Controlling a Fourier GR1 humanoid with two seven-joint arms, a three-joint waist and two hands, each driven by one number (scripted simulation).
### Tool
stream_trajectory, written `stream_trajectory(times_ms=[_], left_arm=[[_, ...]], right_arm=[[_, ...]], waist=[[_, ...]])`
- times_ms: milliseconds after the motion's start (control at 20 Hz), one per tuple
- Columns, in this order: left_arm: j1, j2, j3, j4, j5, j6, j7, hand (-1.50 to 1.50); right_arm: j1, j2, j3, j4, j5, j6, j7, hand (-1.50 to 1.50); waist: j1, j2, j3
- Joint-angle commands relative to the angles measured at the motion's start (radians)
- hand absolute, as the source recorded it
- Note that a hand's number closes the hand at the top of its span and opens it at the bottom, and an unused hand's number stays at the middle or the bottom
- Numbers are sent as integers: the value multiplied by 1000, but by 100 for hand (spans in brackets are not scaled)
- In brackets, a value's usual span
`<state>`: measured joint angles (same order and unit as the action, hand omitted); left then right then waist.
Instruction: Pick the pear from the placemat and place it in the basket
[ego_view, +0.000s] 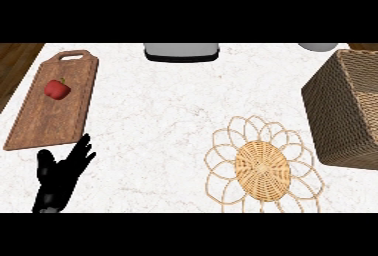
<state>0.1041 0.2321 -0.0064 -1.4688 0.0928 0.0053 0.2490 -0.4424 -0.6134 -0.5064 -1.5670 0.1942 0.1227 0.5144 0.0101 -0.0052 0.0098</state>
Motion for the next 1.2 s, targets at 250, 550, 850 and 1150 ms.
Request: stream_trajectory(times_ms=[250, 550, 850, 1150], left_arm=[[20, -35, -19, 86, -39, 12, 11, 0], [57, -46, -31, 47, -38, 7, 1, 0], [55, -29, -9, 16, -38, 7, 45, 0], [73, -66, -22, 41, -61, 20, -4, 0]], right_arm=[[40, -15, -59, 201, -53, 26, -204, 150], [87, -92, -11, 369, 159, -84, -313, 150], [52, -135, -3, 426, 154, -65, -403, -150], [20, -180, -77, 583, 109, -84, -539, -150]], waist=[[-10, 7, -9], [3, 13, -9], [-3, 6, -9], [-4, 7, -9]])
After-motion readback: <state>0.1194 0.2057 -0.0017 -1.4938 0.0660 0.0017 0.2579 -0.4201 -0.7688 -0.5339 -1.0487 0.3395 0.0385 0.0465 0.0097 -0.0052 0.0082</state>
